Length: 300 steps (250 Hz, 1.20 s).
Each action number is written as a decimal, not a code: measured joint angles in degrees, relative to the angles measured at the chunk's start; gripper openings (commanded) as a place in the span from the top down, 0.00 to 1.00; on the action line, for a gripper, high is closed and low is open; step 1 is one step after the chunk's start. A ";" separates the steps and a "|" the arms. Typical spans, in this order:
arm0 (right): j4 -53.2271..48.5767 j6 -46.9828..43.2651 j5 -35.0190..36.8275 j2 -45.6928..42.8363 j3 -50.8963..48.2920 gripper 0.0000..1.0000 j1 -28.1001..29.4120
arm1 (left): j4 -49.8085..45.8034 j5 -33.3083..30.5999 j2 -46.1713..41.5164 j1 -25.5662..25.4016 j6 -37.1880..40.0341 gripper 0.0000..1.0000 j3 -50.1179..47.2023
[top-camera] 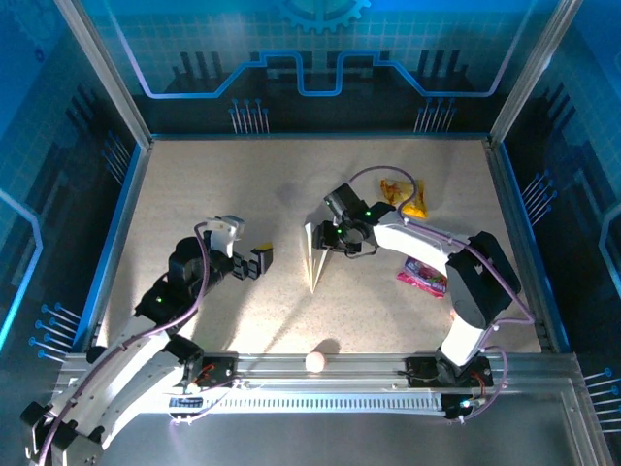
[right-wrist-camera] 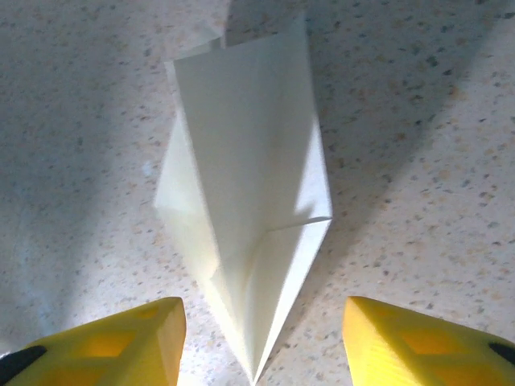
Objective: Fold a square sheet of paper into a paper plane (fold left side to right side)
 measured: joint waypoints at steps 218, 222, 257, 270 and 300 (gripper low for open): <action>-6.60 0.46 0.15 14.29 9.92 0.63 4.46 | 0.00 0.00 0.00 0.00 0.00 0.00 0.00; -6.62 0.50 0.13 14.56 10.03 0.64 4.46 | 0.00 0.00 0.00 0.00 -0.02 0.00 0.00; -6.69 0.66 0.15 16.00 10.60 0.72 4.48 | 0.00 0.00 0.00 0.00 0.00 0.00 0.00; -6.97 0.59 0.15 16.41 10.91 0.74 4.48 | 0.00 0.00 0.00 0.00 -0.02 0.00 0.00; -7.45 0.66 0.17 17.40 11.69 0.80 4.59 | 0.00 0.00 0.00 0.00 0.00 0.00 0.00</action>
